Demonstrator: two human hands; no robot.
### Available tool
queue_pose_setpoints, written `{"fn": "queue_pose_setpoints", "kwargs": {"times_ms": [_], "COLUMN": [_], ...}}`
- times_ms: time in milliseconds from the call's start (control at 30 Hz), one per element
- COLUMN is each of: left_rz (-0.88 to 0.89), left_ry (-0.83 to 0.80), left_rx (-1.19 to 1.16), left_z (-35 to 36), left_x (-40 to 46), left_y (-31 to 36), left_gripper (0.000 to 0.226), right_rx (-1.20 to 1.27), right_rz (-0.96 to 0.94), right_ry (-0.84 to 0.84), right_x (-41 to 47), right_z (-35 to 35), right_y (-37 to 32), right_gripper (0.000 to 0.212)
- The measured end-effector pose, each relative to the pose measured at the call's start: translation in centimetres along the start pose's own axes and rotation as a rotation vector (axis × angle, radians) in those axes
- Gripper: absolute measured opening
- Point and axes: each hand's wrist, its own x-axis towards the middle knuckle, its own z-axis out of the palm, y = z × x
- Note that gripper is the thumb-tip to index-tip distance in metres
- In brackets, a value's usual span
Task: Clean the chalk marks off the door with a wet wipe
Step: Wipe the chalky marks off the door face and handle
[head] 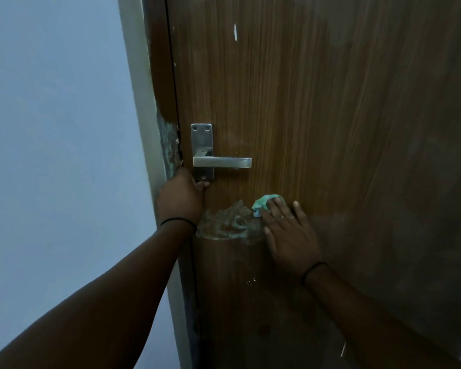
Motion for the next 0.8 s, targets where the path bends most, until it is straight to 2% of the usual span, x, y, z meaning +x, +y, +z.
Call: {"fn": "queue_pose_setpoints", "kwargs": {"times_ms": [133,267,367,500,600,733,800], "left_rz": [-0.106,-0.131,-0.122,-0.254,-0.343,-0.385,-0.389], "left_ry": [-0.089,-0.152,-0.202,-0.297,-0.388,-0.416,-0.409], "left_rx": [-0.066,-0.156,-0.206,-0.365,-0.447,-0.480,-0.501], "left_z": [-0.3,-0.7,-0.5,0.0,-0.1,-0.2,-0.1], "left_x": [0.8,0.7,0.4,0.4,1.4,2.2,2.1], "left_y": [-0.4,-0.5,0.6,1.3,1.3,1.6,1.6], "left_gripper": [0.042,0.045,0.048,0.045,0.042,0.038,0.036], "right_rx": [0.096,0.051,-0.013,-0.006,0.034,0.020,0.002], "right_rz": [0.109,-0.074,-0.153,-0.004,0.114,-0.069,-0.092], "right_ry": [0.086,0.008,-0.036,-0.010,0.075,0.043,0.003], "right_x": [3.5,3.8,1.3,-0.3,1.3,2.1,0.0], "right_z": [-1.3,0.0,1.0,0.7,0.5,1.6,2.5], "right_y": [-2.8,-6.1,-4.2,-0.9,-1.9,-5.8,-4.7], "right_gripper": [0.052,0.052,0.051,0.052,0.052,0.051,0.050]}}
